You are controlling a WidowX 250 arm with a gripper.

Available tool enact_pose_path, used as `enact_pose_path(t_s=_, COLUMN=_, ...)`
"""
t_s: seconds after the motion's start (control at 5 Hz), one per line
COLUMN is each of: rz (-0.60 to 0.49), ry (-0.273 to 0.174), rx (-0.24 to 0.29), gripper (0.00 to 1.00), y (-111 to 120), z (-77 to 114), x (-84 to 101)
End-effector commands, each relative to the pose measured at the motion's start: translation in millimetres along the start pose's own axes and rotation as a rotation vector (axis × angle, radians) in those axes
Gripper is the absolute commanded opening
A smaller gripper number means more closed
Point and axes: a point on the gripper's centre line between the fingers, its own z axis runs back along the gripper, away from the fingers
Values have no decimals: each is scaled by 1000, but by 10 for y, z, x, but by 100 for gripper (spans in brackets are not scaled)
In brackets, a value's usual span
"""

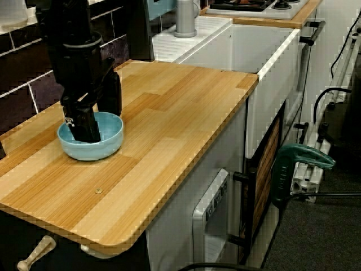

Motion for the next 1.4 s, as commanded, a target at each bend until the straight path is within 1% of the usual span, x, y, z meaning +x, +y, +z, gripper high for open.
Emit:
enact_pose_path(t_s=0.0, rz=33, ry=-52, rx=2, gripper=100, y=281, z=200, x=84)
enact_pose_path(t_s=0.2, rz=41, ry=-36, rx=-22, gripper=100, y=243, z=298, x=90)
enact_pose_path(t_s=0.4, rz=54, ry=-34, rx=-53, gripper=100, y=221, z=436, x=113)
enact_pose_path(t_s=0.6, rz=60, ry=-41, rx=-70, gripper=100, y=242, z=566, x=144)
enact_pose_path(t_s=0.8, rz=50, ry=-18, rx=-60, gripper=100, y=381, z=583, x=201)
enact_pose_path(t_s=1.0, rz=32, ry=-15, rx=-43, gripper=100, y=514, z=573, x=196)
enact_pose_path(t_s=1.2, rz=-12, ry=6, rx=-13, gripper=100, y=874, z=572, x=37)
